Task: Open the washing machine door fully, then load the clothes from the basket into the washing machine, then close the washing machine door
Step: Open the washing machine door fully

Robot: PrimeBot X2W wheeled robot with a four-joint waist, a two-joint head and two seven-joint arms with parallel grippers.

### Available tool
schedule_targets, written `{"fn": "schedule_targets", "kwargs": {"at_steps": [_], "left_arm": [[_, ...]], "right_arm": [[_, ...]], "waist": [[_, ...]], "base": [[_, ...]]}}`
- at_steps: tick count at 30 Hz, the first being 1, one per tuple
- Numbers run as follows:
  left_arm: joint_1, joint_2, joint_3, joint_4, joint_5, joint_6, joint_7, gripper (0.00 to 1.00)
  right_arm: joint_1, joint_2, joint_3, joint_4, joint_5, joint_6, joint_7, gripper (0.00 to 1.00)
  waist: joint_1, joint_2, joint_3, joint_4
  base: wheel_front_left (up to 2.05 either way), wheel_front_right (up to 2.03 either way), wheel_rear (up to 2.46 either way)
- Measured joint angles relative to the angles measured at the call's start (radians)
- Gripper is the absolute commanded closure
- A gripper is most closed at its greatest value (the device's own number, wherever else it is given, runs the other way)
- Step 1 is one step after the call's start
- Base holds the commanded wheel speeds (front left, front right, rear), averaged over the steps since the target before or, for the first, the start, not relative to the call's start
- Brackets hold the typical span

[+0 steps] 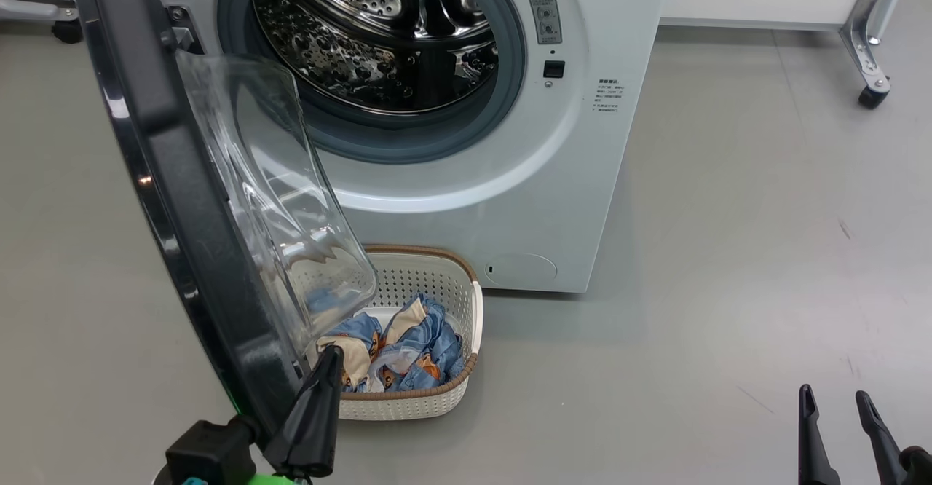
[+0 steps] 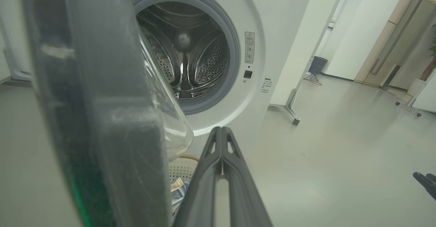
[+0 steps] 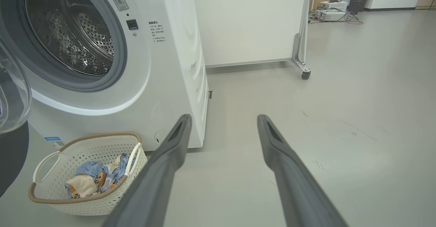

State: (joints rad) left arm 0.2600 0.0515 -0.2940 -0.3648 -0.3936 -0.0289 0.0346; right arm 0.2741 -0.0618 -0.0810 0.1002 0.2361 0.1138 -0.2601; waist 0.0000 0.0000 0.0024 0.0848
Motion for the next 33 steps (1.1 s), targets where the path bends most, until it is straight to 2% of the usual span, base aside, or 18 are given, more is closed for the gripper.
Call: {"fn": "schedule_targets", "kwargs": {"at_steps": [8,11,21,33], "left_arm": [[-0.016,0.0,0.033,0.005,0.007,0.084,0.0,1.0],[-0.018,0.0,0.035,0.005,0.007,0.097,0.0,1.0],[-0.048,-0.001,0.034,0.008,0.007,0.118,0.0,1.0],[-0.055,-0.002,0.044,0.028,0.007,0.136,0.0,1.0]], "right_arm": [[0.0,0.004,-0.016,0.0,0.0,0.003,0.0,0.0],[0.0,0.006,-0.018,0.0,0.0,0.003,0.0,0.0],[0.0,0.019,-0.043,-0.001,0.0,0.008,0.0,0.0],[0.0,0.023,-0.044,-0.002,-0.001,0.008,0.0,0.0]], "waist": [[0.0,0.0,0.011,-0.003],[0.0,0.0,0.012,-0.001],[0.0,0.0,0.019,0.039],[0.0,0.0,0.035,0.126]], "base": [[0.0,0.0,0.0],[0.0,0.0,0.0],[0.0,0.0,0.0],[0.0,0.0,0.0]]}}
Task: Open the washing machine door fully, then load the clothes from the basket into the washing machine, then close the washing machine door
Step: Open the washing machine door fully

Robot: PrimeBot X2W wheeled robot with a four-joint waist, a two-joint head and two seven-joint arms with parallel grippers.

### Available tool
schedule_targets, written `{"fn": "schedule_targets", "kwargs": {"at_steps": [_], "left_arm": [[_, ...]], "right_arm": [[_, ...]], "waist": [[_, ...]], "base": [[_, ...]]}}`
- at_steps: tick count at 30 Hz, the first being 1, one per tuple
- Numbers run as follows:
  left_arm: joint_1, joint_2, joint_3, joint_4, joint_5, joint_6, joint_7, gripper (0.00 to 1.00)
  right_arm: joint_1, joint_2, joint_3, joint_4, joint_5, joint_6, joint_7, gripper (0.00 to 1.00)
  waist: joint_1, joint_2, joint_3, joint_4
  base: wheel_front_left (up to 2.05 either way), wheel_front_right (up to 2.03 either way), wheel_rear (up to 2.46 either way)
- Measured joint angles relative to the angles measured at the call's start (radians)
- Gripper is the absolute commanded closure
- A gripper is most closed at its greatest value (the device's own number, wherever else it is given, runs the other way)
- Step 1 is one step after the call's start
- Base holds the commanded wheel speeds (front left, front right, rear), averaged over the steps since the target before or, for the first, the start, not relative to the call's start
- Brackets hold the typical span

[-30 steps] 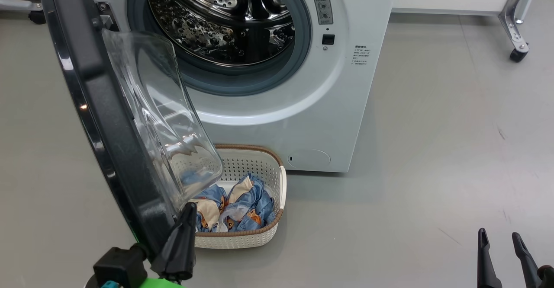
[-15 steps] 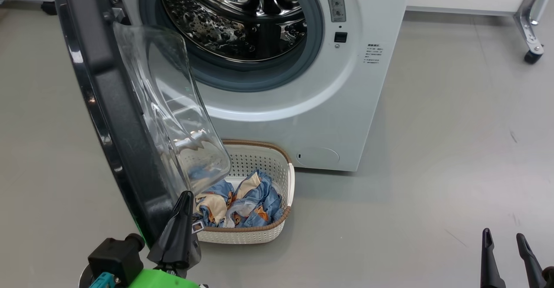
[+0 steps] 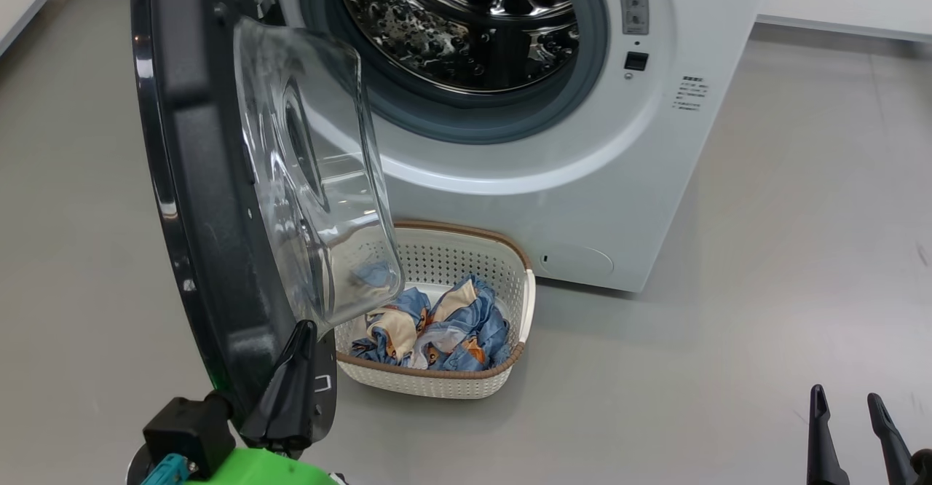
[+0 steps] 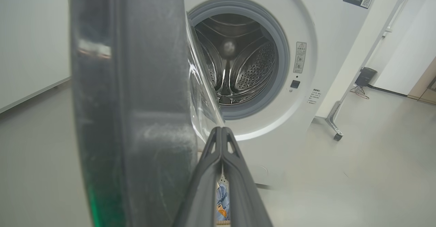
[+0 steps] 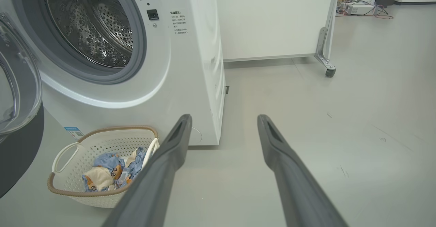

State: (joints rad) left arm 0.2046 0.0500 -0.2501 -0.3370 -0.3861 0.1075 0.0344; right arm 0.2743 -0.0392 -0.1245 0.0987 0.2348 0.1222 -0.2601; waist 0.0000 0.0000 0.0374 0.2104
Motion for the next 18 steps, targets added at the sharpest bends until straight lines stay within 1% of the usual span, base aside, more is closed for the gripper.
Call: {"fn": "schedule_targets", "kwargs": {"at_steps": [7,13,15,18], "left_arm": [[-0.001,-0.002,0.057,0.013,0.005,0.002,-0.006,1.0],[-0.002,-0.002,0.165,0.053,0.017,0.012,-0.029,1.0],[-0.004,-0.002,0.202,0.076,0.04,0.012,-0.038,1.0],[-0.017,-0.003,0.259,0.11,0.042,0.012,-0.051,1.0]], "right_arm": [[0.0,0.001,0.001,0.0,-0.007,0.0,0.0,0.0],[-0.003,0.002,0.031,0.001,-0.011,0.0,0.0,0.0],[-0.005,0.003,0.045,0.001,-0.018,0.0,0.0,0.0],[-0.01,0.003,0.062,0.001,-0.019,0.0,0.0,0.0]], "waist": [[0.0,0.0,0.009,0.05],[0.0,0.0,0.016,0.083],[0.0,0.0,0.023,0.086],[0.0,0.0,0.033,0.085]], "base": [[0.0,0.0,0.0],[0.0,0.0,0.0],[0.0,0.0,0.0],[0.0,0.0,0.0]]}}
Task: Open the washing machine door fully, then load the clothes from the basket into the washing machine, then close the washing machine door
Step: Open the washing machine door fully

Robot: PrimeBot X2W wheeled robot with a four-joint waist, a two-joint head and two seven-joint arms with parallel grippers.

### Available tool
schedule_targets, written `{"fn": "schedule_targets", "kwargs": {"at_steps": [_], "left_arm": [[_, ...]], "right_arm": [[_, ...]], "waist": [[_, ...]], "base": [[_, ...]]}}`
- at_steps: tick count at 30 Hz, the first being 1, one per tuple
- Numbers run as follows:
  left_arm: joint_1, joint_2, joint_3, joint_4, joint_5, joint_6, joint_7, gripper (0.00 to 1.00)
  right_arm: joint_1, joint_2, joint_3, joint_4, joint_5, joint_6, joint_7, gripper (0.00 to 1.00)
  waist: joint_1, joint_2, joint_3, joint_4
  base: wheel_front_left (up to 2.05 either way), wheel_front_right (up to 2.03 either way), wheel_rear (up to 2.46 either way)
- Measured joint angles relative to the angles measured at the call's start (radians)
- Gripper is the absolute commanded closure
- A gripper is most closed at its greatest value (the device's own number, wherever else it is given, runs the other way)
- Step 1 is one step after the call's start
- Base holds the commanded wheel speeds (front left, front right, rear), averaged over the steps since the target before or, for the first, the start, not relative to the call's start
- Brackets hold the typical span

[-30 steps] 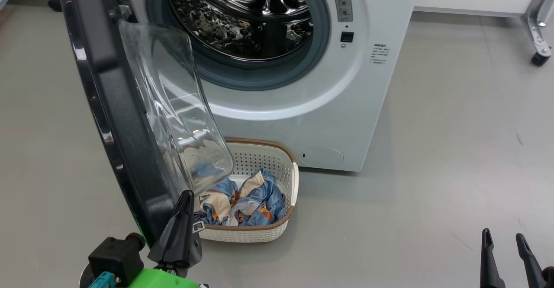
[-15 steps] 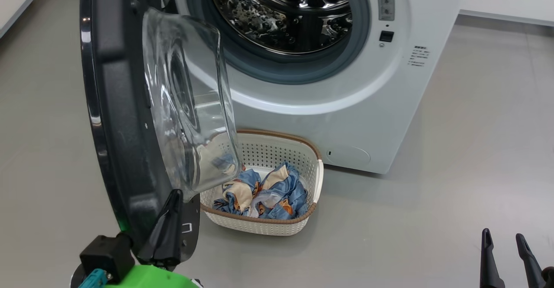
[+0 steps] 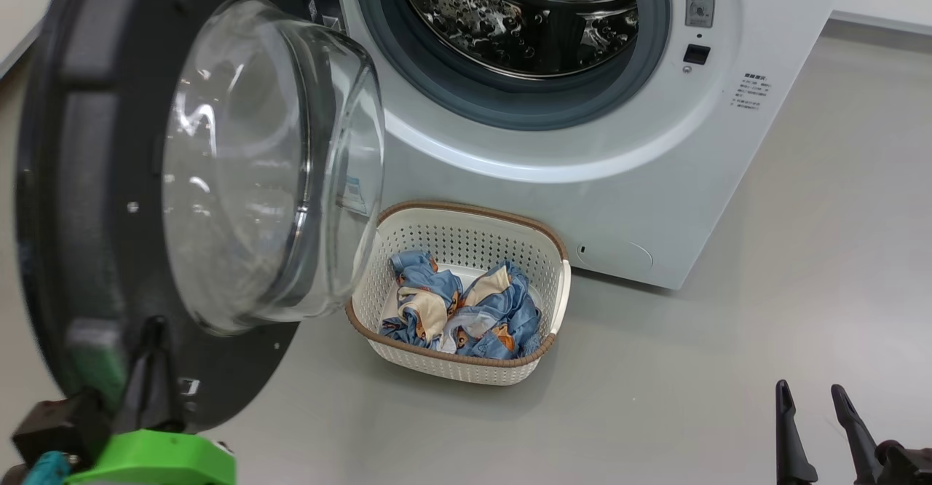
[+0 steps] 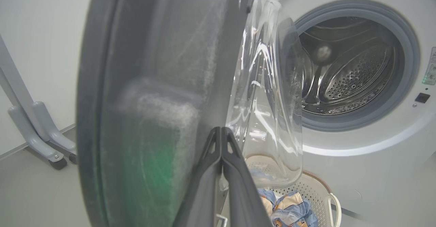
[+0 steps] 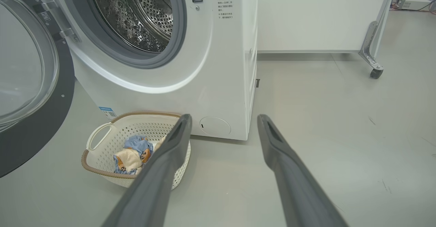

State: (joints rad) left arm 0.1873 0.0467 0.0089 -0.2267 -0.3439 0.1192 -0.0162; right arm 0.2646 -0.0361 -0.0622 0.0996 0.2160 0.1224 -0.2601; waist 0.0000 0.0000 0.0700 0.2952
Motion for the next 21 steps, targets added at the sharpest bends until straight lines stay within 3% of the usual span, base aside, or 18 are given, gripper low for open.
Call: {"fn": "schedule_targets", "kwargs": {"at_steps": [14,21], "left_arm": [[-0.149,-0.003,0.337,0.179,-0.016,0.0,-0.076,1.0],[-0.245,0.012,0.435,0.286,-0.019,0.003,-0.11,1.0]], "right_arm": [[-0.02,-0.029,0.017,0.0,-0.016,0.0,0.0,0.0],[-0.056,-0.036,0.019,0.0,-0.016,0.0,0.0,0.0]], "waist": [[0.0,0.0,0.063,-0.059],[0.0,0.0,0.093,-0.101]], "base": [[0.0,0.0,0.0],[0.0,0.0,0.0]]}}
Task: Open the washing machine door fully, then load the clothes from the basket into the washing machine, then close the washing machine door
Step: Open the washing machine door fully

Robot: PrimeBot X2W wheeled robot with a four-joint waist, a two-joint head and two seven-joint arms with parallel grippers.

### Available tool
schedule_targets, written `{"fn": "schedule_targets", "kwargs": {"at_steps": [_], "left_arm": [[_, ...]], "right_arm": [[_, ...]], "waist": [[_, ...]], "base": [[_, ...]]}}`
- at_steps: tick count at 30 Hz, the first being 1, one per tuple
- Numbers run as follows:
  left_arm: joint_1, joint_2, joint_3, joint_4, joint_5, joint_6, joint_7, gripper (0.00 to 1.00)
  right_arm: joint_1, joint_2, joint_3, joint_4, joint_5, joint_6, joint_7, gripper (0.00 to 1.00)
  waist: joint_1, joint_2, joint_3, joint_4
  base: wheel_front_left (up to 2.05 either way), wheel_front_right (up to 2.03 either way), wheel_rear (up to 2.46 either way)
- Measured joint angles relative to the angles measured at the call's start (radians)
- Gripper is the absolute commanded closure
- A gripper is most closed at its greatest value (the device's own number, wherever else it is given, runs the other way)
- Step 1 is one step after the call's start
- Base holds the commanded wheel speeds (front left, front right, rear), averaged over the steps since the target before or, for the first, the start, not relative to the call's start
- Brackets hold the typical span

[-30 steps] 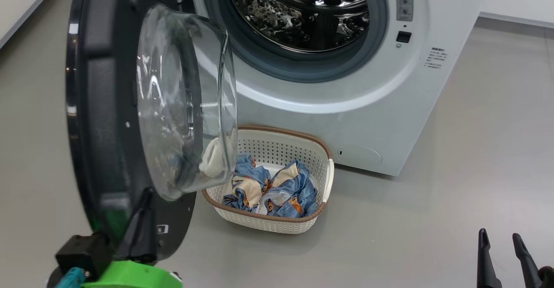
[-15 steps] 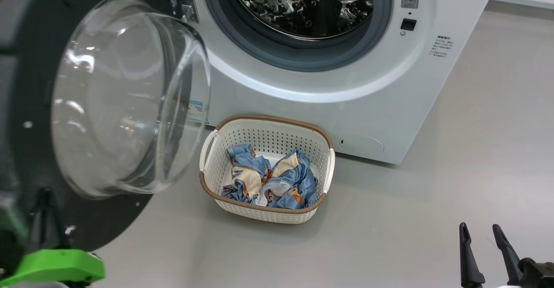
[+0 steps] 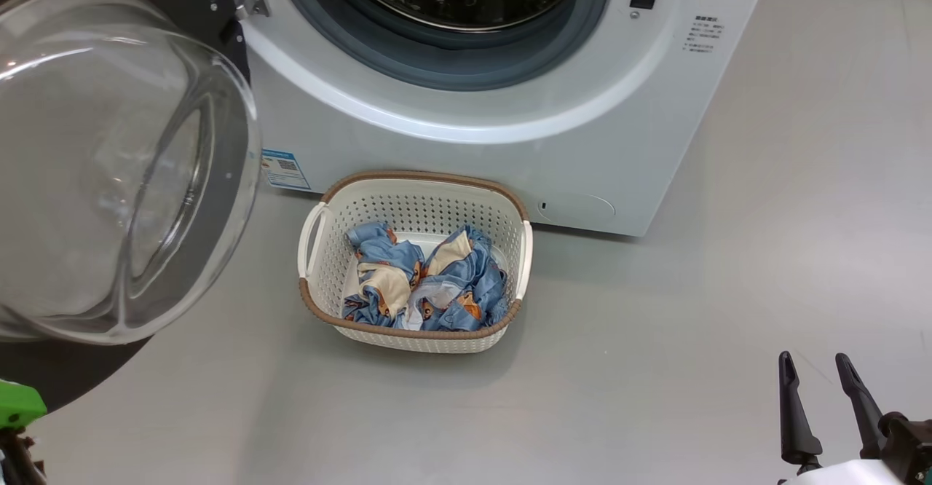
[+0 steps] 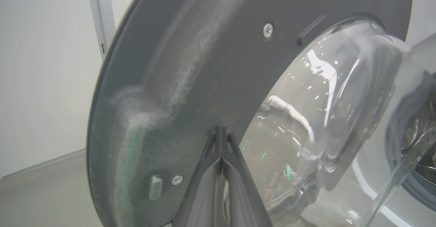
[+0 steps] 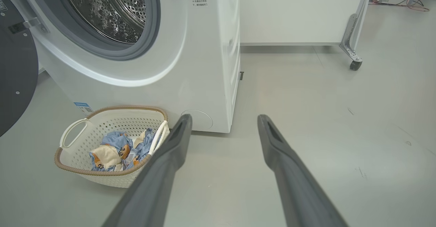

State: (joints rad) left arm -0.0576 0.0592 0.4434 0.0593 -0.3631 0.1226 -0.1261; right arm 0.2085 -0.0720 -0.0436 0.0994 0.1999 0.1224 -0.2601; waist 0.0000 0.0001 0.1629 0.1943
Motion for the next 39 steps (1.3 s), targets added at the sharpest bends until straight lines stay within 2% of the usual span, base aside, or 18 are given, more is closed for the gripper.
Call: {"fn": "schedule_targets", "kwargs": {"at_steps": [18,26,29,30,33,34,35,37,38,39], "left_arm": [[-0.124,0.062,0.065,0.253,0.007,0.001,-0.035,1.0],[-0.132,0.05,0.036,0.243,0.007,0.001,-0.057,1.0],[-0.131,0.027,0.01,0.197,0.007,-0.001,-0.07,1.0],[-0.131,0.018,-0.002,0.183,0.009,-0.007,-0.07,0.94],[-0.127,0.007,-0.048,0.14,0.018,-0.027,-0.07,0.63],[-0.126,0.003,-0.059,0.121,0.021,-0.032,-0.07,0.56],[-0.126,0.0,-0.068,0.103,0.021,-0.04,-0.07,0.44],[-0.122,-0.006,-0.089,0.059,0.021,-0.05,-0.07,0.05],[-0.118,-0.007,-0.096,0.035,0.022,-0.054,-0.071,0.0],[-0.113,-0.007,-0.103,0.013,0.022,-0.062,-0.074,0.0]], "right_arm": [[-0.022,0.007,0.009,0.024,0.002,0.0,0.0,0.0],[-0.023,0.01,0.01,0.033,0.01,0.0,0.0,0.0],[-0.022,0.011,-0.006,0.035,0.011,0.0,0.0,0.0],[-0.022,0.011,-0.011,0.035,0.011,0.0,0.0,0.0],[-0.02,0.012,-0.013,0.038,0.011,0.0,0.0,0.0],[-0.02,0.012,-0.013,0.038,0.011,0.0,0.0,0.0],[-0.02,0.013,-0.013,0.039,0.011,0.0,0.0,0.0],[-0.02,0.013,-0.004,0.041,0.011,0.0,0.0,0.0],[-0.02,0.013,0.001,0.041,0.011,0.0,0.0,0.0],[-0.02,0.014,0.005,0.041,0.011,0.0,0.0,0.0]], "waist": [[0.0,0.0,0.001,-0.038],[0.0,0.0,-0.023,-0.046],[0.0,0.0,-0.036,-0.047],[0.0,0.0,-0.04,-0.046],[0.0,0.0,-0.051,-0.042],[0.0,0.0,-0.054,-0.04],[0.0,0.0,-0.058,-0.038],[0.0,0.0,-0.066,-0.035],[0.0,0.0,-0.07,-0.035],[0.0,0.0,-0.073,-0.035]], "base": [[0.0,0.0,0.0],[0.0,0.0,0.0],[0.0,0.0,0.0],[0.0,0.0,0.0],[0.0,0.0,0.0],[0.0,0.0,0.0],[0.0,0.0,0.0],[0.0,0.0,0.0],[0.0,0.0,0.0],[0.0,0.0,0.0]]}}
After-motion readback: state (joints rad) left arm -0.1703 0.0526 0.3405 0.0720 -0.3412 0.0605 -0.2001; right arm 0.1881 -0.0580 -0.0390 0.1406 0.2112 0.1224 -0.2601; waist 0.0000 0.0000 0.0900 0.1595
